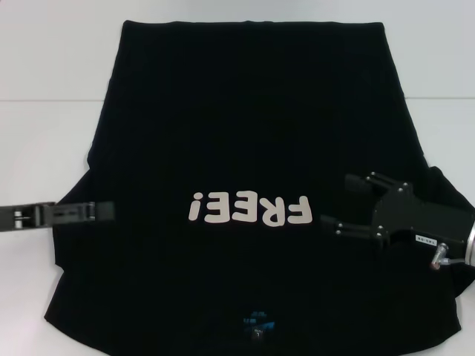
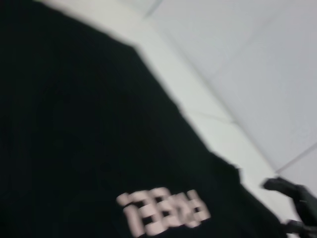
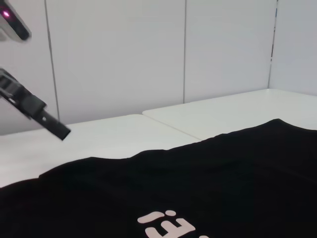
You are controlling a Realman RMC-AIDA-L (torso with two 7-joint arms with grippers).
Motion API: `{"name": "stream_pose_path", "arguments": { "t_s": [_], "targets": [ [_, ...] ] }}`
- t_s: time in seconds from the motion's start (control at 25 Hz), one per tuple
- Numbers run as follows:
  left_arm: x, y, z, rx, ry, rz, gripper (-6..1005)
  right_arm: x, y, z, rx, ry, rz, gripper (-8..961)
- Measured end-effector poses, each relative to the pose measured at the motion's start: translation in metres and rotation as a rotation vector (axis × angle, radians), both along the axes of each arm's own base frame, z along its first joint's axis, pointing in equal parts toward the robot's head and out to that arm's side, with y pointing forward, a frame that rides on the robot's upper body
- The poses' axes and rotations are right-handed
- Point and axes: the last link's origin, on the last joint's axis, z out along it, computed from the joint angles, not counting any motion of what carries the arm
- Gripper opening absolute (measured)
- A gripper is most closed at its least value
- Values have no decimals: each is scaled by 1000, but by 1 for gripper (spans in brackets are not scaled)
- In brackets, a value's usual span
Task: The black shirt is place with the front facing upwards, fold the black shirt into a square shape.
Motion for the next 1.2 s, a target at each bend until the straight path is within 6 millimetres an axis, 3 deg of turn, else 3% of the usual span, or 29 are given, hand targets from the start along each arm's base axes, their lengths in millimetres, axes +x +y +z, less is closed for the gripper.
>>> {"name": "stream_pose_path", "arguments": {
  "t_s": [0.2,0.36,0.72,1.2],
  "targets": [
    [-10,13,29,-61,80,252,916,-1,0,-1,-7,8,0,945],
    [-21,24,40,-52,154,432,914,-4,1,-3,-13,12,1,945],
    [-29,34,19,-89,178,571,909,-6,2,-5,-16,14,3,945],
    [-43,32,13,-60,185,641,902,-4,2,-5,-17,9,1,944]
  ]
}}
